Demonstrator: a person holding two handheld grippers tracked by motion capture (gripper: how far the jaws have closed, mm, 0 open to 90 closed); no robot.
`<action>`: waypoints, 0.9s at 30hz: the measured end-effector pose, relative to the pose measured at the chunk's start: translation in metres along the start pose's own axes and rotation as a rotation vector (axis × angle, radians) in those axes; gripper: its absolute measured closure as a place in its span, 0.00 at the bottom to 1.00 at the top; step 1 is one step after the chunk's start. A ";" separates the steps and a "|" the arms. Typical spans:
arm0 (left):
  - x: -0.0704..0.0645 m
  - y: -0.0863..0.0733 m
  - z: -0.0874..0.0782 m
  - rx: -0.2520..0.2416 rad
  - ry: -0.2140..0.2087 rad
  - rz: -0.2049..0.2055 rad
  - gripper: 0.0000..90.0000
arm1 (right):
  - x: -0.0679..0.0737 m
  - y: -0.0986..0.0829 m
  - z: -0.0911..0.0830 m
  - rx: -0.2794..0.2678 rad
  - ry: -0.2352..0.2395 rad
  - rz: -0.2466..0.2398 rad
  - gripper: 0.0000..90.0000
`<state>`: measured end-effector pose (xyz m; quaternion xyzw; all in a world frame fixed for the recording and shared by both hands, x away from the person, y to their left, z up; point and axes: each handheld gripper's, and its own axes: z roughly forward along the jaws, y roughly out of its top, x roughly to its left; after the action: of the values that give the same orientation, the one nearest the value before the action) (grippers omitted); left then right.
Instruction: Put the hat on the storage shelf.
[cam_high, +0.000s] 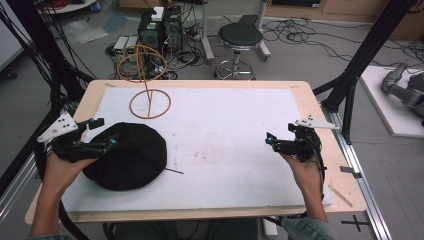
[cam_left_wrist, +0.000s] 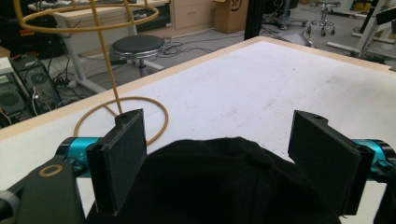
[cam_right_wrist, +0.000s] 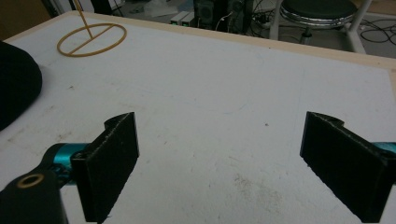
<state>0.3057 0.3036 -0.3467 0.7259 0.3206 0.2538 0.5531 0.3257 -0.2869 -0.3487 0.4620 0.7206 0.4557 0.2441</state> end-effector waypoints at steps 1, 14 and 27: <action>-0.001 0.001 0.007 0.025 -0.010 0.022 0.22 | -0.001 0.002 0.001 -0.005 -0.002 0.000 0.13; -0.012 -0.007 0.037 0.146 -0.121 0.138 0.23 | -0.013 0.004 -0.003 -0.015 -0.004 0.030 0.13; -0.014 -0.018 0.046 0.315 -0.147 0.188 0.47 | -0.012 0.003 0.004 0.006 -0.006 0.012 0.13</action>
<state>0.3259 0.2669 -0.3757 0.8467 0.2461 0.1974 0.4285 0.3353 -0.2949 -0.3490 0.4684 0.7186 0.4534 0.2420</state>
